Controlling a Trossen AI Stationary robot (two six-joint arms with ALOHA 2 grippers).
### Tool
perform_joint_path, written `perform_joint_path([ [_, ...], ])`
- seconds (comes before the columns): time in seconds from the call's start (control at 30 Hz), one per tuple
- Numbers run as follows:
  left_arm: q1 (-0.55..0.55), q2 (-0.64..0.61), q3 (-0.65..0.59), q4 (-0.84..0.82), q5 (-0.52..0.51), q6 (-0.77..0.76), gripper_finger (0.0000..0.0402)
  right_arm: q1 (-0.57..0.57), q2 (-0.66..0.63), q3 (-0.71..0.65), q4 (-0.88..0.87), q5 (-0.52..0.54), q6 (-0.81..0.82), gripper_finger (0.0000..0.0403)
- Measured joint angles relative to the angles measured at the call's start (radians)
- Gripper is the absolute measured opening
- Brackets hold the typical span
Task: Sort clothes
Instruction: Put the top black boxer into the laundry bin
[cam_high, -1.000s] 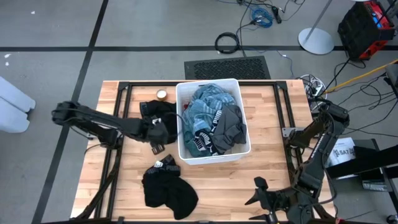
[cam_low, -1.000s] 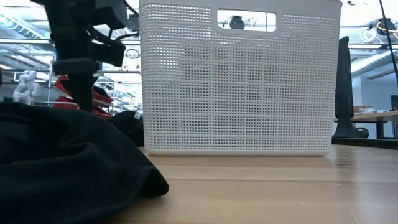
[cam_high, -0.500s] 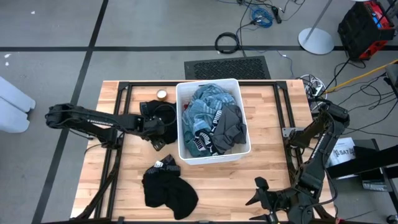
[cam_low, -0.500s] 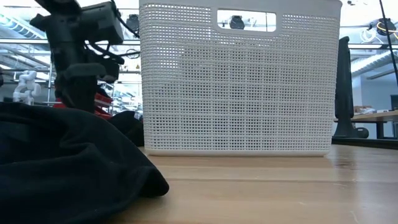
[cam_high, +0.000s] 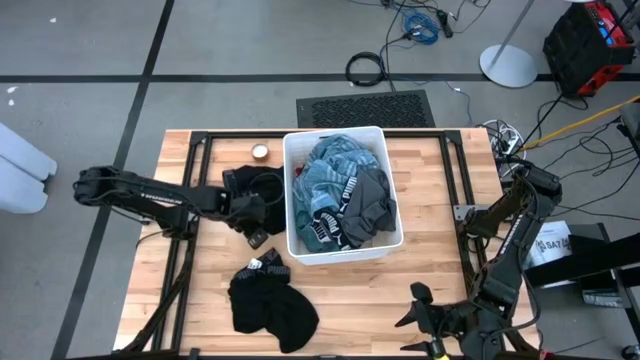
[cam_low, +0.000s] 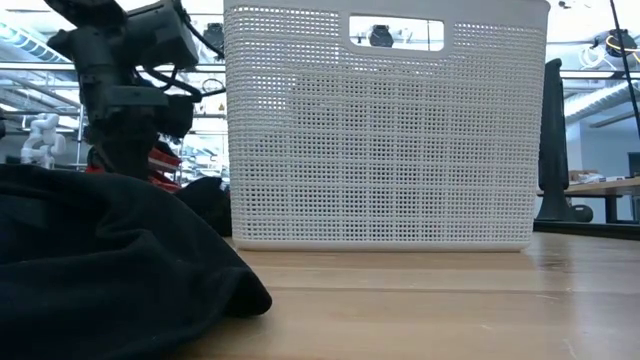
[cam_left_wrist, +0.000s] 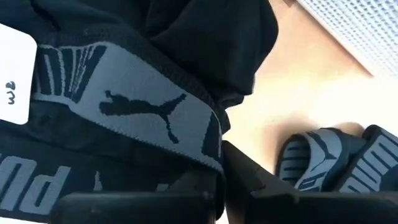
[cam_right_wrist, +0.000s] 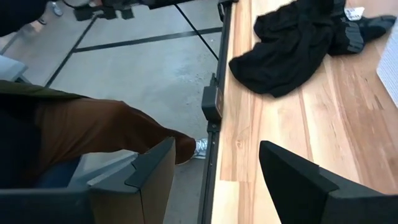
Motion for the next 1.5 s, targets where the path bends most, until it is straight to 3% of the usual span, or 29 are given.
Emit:
perform_joint_path([
  [0.2,-0.060,-0.039,0.062,0.010,-0.103,-0.026,0.0005,0.000,0.000,0.000,-0.023,-0.022,0.050,0.0222],
  [0.43,-0.134,-0.176,0.213,0.092,-0.244,-0.014,0.0003,0.044,-0.001,0.000,-0.019,-0.031,0.086,0.0222],
  [0.63,-0.259,-0.233,0.346,0.355,-0.347,0.112,0.0002,0.117,-0.003,0.000,0.066,-0.011,0.107,0.0222],
  [0.8,-0.372,-0.219,0.437,0.680,-0.421,0.310,0.0001,0.153,-0.003,0.000,0.236,0.050,-0.024,0.0222],
  [1.0,-0.459,-0.140,0.525,0.935,-0.440,0.473,0.0001,0.166,-0.003,0.000,0.537,0.054,-0.313,0.0222],
  [1.2,-0.502,0.004,0.650,1.014,-0.404,0.523,0.0000,0.178,-0.005,0.000,0.756,0.100,-0.631,0.0222],
  [1.33,-0.528,0.139,0.775,1.064,-0.375,0.524,0.0000,0.175,-0.008,0.000,0.733,0.243,-0.665,0.0222],
  [1.5,-0.549,0.326,0.949,1.053,-0.353,0.524,0.0000,0.177,-0.004,0.000,0.553,0.256,-0.640,0.0222],
])
